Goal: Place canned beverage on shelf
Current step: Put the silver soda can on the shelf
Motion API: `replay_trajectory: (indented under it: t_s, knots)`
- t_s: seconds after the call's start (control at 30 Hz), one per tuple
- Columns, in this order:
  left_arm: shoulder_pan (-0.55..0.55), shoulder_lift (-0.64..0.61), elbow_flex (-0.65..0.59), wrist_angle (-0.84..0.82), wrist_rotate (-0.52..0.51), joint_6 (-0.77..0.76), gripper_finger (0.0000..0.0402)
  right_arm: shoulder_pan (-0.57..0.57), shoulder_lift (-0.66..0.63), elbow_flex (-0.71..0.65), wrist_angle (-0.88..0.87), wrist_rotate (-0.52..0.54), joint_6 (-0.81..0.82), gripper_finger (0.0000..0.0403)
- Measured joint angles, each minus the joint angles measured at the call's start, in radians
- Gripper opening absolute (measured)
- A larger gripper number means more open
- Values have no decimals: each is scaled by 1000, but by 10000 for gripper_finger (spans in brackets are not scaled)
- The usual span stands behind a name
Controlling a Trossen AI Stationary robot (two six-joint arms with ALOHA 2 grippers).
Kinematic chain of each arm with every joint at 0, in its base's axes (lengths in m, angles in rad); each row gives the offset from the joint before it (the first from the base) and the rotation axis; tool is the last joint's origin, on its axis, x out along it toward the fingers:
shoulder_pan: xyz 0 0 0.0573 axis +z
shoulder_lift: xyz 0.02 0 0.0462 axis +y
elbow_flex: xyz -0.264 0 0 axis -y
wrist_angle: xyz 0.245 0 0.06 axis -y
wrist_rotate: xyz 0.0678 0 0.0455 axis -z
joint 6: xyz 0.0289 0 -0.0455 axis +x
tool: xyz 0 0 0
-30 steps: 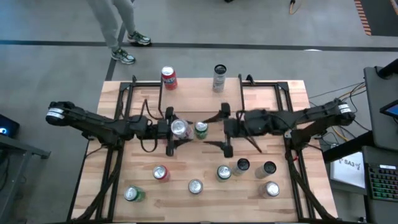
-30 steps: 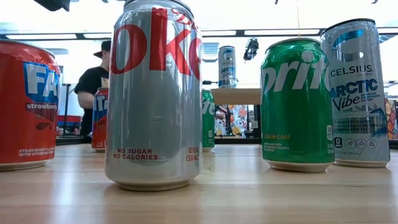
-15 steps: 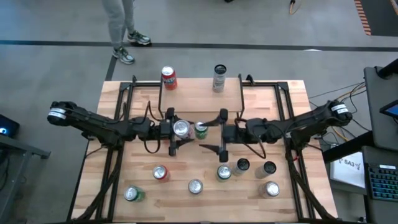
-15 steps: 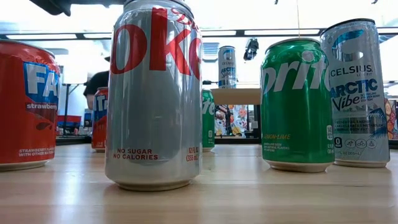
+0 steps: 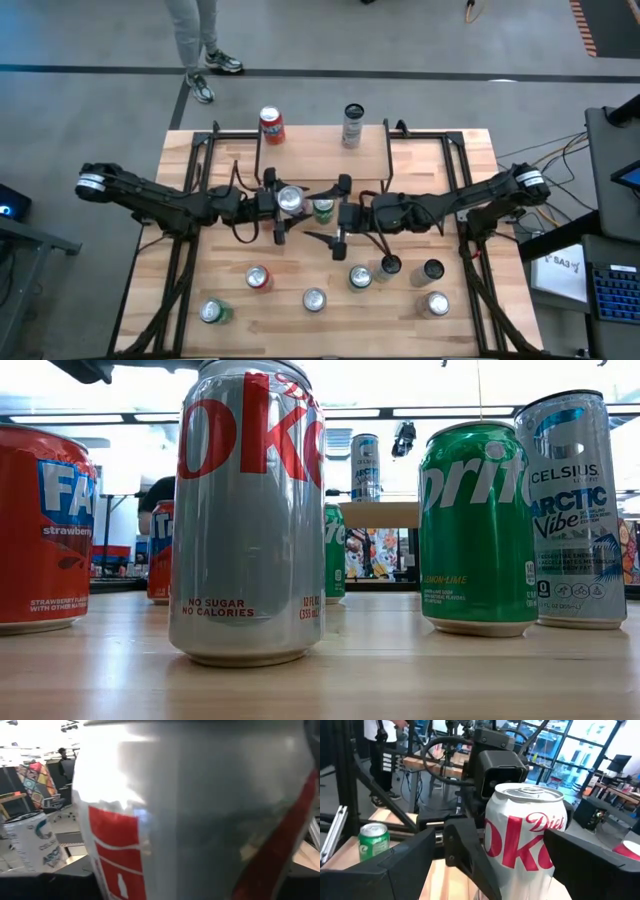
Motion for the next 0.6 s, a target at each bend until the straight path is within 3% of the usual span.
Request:
replay_trajectory:
  t_s: [0.23, 0.6]
  knots:
    - [0, 1, 0, -12, -29, 0, 274, -1, 39, 31, 11, 77, 7, 364]
    - [-3, -4, 0, -104, -93, 6, 274, -6, 9, 30, -15, 111, -13, 364]
